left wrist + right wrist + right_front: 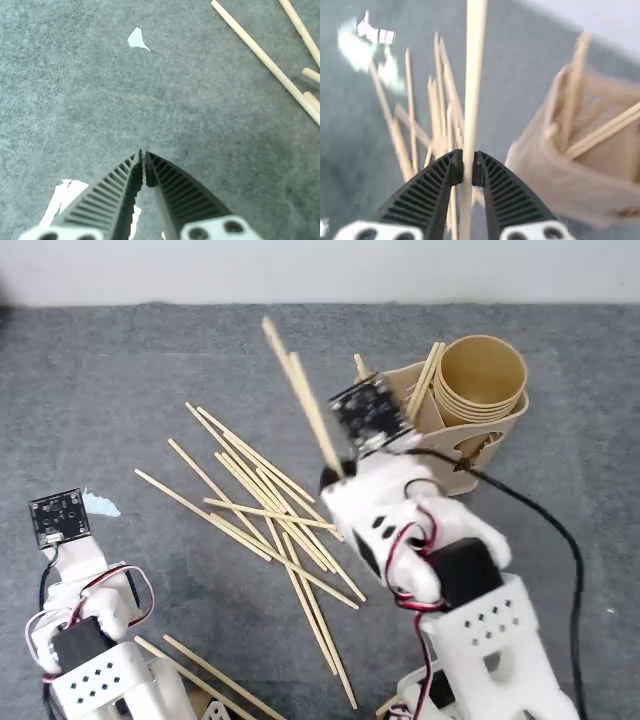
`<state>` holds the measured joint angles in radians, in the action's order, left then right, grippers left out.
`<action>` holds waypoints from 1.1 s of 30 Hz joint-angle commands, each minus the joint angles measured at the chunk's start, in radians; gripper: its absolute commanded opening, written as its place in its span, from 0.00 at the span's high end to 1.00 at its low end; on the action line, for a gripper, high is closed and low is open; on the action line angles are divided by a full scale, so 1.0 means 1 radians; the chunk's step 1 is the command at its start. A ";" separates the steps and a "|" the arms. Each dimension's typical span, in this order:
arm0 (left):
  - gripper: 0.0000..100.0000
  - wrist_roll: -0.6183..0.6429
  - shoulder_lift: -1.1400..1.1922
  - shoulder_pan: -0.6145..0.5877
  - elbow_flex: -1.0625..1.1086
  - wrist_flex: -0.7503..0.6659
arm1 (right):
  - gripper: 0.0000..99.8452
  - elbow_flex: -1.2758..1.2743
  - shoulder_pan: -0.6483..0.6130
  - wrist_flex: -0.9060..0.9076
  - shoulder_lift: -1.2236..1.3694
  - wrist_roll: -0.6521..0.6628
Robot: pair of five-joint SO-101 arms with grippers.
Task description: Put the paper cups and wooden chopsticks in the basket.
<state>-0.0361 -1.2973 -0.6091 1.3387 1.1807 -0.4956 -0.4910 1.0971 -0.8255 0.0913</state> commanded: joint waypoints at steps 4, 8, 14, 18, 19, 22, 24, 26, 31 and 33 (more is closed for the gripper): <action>0.99 0.005 -0.012 0.003 -0.004 -0.025 | 0.99 0.112 0.113 -0.240 -0.042 0.002; 0.99 0.005 -0.012 0.003 -0.004 -0.025 | 0.99 0.110 0.162 -0.429 -0.042 -0.002; 0.99 0.005 -0.012 0.003 -0.004 -0.025 | 0.99 0.075 0.214 -0.677 -0.024 -0.069; 0.99 0.005 -0.012 0.003 -0.004 -0.025 | 0.99 -0.104 0.251 -0.918 -0.016 -0.063; 0.99 0.005 -0.012 0.003 -0.004 -0.025 | 0.99 -0.163 0.260 -0.990 -0.016 -0.061; 0.99 0.005 -0.012 0.003 -0.004 -0.025 | 0.99 -0.313 0.271 -1.164 -0.016 -0.029; 0.99 0.005 -0.012 0.003 -0.004 -0.025 | 0.99 -0.382 0.272 -1.221 -0.015 -0.026; 0.99 0.005 -0.012 0.003 -0.004 -0.025 | 0.99 -0.417 0.272 -1.227 -0.010 -0.026; 0.99 0.005 -0.012 0.003 -0.004 -0.025 | 0.99 -0.479 0.272 -1.224 -0.007 -0.029; 0.99 0.005 -0.012 0.003 -0.004 -0.025 | 0.99 -0.485 0.272 -1.221 -0.007 -0.028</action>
<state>-0.0361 -1.2973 -0.6091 1.3387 1.1807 -0.9851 -0.2271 -0.1059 -0.8301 0.0545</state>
